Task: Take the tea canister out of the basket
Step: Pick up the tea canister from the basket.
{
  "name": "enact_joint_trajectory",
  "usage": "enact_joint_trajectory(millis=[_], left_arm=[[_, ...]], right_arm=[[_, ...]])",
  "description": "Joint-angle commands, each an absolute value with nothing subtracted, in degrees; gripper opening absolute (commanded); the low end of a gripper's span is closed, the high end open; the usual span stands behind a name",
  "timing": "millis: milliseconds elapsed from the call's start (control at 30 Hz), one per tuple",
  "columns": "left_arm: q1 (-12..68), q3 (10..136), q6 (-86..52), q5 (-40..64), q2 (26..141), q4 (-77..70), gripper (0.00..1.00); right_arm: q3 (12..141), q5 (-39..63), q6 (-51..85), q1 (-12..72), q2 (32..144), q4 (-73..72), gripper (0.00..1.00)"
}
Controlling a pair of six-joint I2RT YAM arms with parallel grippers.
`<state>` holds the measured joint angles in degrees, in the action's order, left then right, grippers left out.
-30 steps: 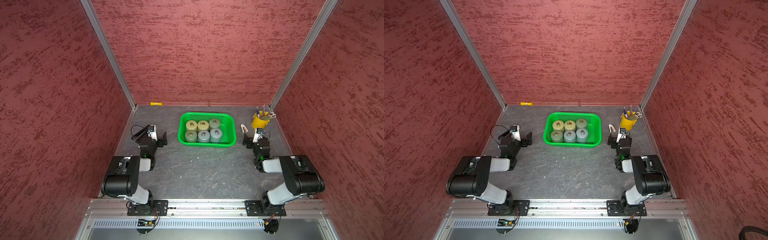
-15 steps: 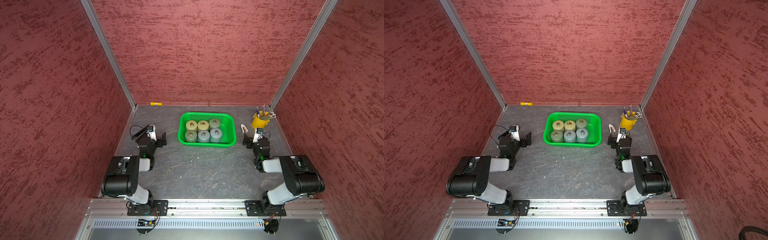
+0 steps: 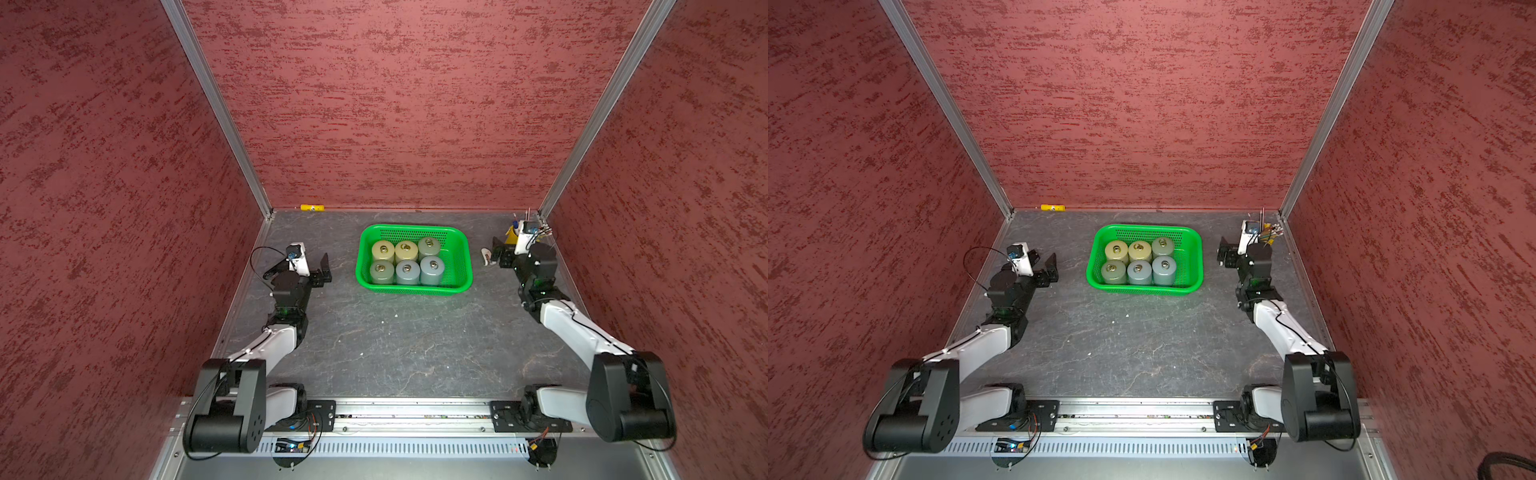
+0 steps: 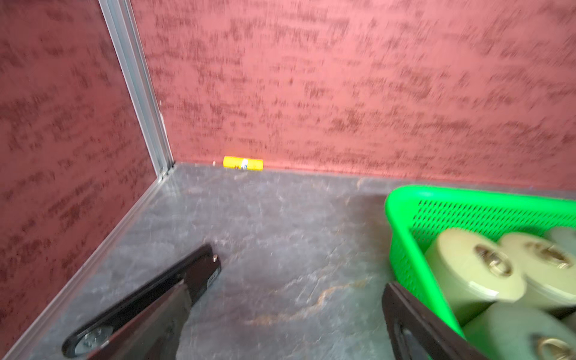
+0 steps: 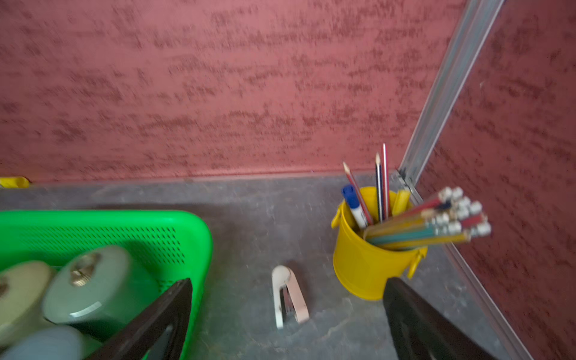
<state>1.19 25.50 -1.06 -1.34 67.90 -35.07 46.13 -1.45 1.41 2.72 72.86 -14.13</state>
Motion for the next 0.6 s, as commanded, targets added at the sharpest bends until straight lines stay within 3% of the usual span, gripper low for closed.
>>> enact_joint_trajectory(millis=[0, 100, 300, 567], left_arm=[[2.57, 34.66, -4.04, 1.66, 66.18, -19.45, 1.00], [7.12, 42.45, -3.38, 0.48, 69.10, -9.89, 1.00], [18.95, 46.61, -1.12, -0.56, 73.35, -7.34, 1.00], [21.66, 51.32, -3.16, 6.74, 75.76, -1.17, 1.00]], right_arm=[[54.18, 4.95, 4.26, 4.44, 72.39, 11.95, 0.99], [60.26, 5.33, 4.31, 9.22, 73.51, 22.39, 0.99], [71.51, 1.26, 4.25, 19.57, 80.72, 41.21, 0.99], [82.41, 1.66, 7.38, 25.36, 93.40, 52.43, 0.99]])
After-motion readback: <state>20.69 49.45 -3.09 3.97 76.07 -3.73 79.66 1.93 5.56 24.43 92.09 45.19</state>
